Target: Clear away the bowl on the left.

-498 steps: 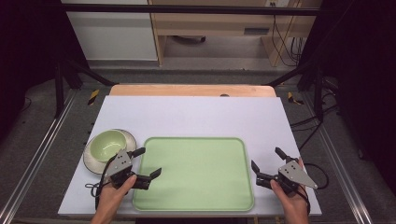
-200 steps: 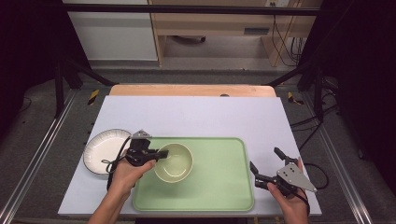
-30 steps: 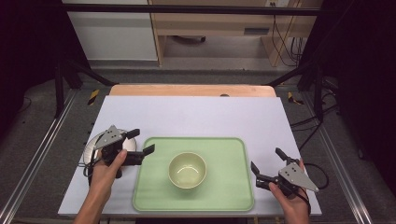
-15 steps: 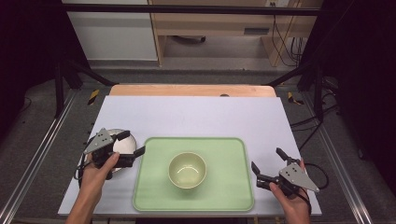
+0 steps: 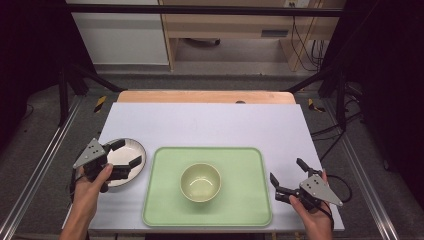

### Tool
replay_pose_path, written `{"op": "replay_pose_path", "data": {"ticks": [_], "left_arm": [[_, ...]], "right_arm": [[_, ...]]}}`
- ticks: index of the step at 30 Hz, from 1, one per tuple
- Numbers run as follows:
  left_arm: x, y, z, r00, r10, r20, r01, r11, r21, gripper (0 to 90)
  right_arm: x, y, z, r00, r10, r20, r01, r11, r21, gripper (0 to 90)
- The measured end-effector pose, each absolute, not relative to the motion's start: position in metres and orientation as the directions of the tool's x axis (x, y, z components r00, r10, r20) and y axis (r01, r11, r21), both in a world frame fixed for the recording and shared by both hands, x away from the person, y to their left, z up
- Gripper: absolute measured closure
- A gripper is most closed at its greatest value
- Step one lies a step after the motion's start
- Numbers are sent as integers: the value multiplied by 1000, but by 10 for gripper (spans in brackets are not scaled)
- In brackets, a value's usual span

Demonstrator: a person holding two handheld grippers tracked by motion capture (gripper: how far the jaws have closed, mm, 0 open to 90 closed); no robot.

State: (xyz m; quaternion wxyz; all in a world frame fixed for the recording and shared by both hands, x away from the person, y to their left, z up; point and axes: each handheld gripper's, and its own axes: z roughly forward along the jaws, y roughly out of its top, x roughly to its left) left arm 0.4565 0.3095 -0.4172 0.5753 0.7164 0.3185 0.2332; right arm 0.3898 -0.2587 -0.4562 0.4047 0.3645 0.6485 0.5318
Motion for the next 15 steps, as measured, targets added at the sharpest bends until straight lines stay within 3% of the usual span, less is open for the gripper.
{"op": "replay_pose_path", "data": {"ticks": [15], "left_arm": [[457, 336, -431, 653, 757, -1, 143, -123, 982, 94]], "right_arm": [[390, -258, -456, -408, 903, -137, 35, 165, 986, 35]]}}
